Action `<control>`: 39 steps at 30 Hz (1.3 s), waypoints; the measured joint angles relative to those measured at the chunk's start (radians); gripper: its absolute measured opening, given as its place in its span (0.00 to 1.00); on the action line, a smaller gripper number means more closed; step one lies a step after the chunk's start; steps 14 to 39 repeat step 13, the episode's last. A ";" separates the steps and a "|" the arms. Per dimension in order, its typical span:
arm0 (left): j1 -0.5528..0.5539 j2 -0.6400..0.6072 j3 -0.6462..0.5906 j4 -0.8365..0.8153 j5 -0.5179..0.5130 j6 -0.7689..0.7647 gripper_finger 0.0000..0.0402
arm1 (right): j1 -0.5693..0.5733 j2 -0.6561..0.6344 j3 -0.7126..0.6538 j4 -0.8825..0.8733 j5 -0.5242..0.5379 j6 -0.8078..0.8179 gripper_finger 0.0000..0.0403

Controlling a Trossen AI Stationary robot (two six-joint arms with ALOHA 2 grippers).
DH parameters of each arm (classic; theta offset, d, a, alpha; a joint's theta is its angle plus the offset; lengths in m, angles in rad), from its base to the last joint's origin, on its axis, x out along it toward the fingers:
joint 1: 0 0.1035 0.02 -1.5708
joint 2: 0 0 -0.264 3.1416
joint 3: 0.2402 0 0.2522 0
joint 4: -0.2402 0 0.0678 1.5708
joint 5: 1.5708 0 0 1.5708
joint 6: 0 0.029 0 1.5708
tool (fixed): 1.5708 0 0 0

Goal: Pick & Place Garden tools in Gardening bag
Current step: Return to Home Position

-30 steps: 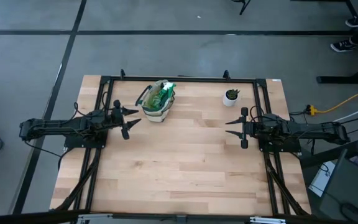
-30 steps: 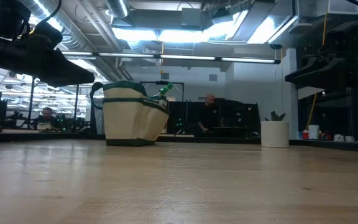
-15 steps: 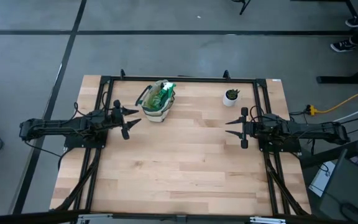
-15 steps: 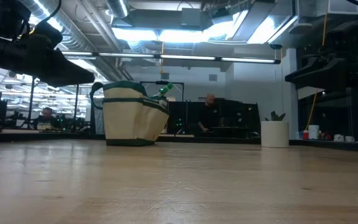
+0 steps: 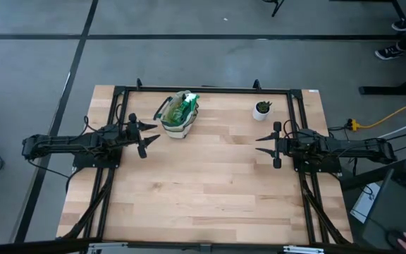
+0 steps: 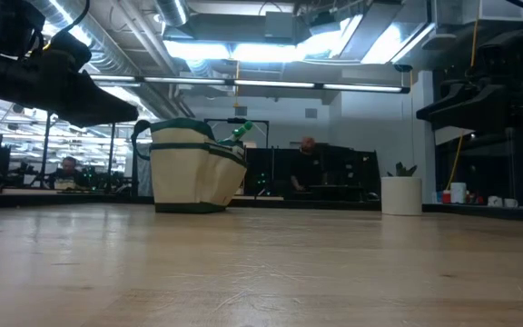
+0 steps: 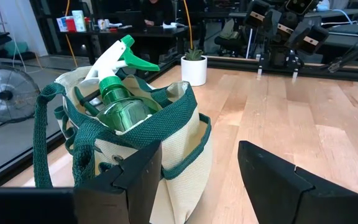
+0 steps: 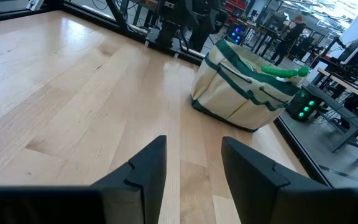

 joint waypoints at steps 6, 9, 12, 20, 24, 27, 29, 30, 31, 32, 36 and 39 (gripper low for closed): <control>0.000 0.000 0.000 0.000 0.000 0.000 0.51 | 0.000 0.000 0.000 0.000 0.000 0.000 0.39; 0.000 0.000 0.000 0.000 0.000 0.000 0.51 | 0.000 0.000 0.000 0.000 0.000 0.000 0.39; 0.000 0.000 0.000 0.000 0.000 0.000 0.52 | 0.000 0.000 0.000 0.000 0.000 0.000 0.39; 0.000 0.000 0.000 0.000 0.000 0.000 0.52 | 0.000 0.000 0.000 0.000 0.000 0.000 0.39; 0.000 0.000 0.000 0.000 0.000 0.000 0.52 | 0.000 0.000 0.000 0.000 0.000 0.000 0.39; 0.000 0.000 0.000 0.000 0.000 0.000 0.52 | 0.000 0.000 0.000 0.000 0.000 0.000 0.39; 0.000 0.000 0.000 0.000 0.000 0.000 0.52 | 0.000 0.000 0.000 0.000 0.000 0.000 0.39; 0.000 0.000 0.000 0.000 0.000 0.000 0.52 | 0.000 0.000 0.000 0.000 0.000 0.000 0.39; 0.000 0.000 0.000 0.000 0.000 0.000 0.52 | 0.000 0.000 0.000 0.000 0.000 0.000 0.39; 0.000 0.000 0.000 0.000 0.000 0.000 0.52 | 0.000 0.000 0.000 0.000 0.000 0.000 0.39; 0.000 0.000 0.000 0.000 0.000 0.000 0.52 | 0.000 0.000 0.000 0.000 0.000 0.000 0.39; 0.000 0.000 0.000 0.000 0.000 0.000 0.52 | 0.000 0.000 0.000 0.000 0.000 0.000 0.39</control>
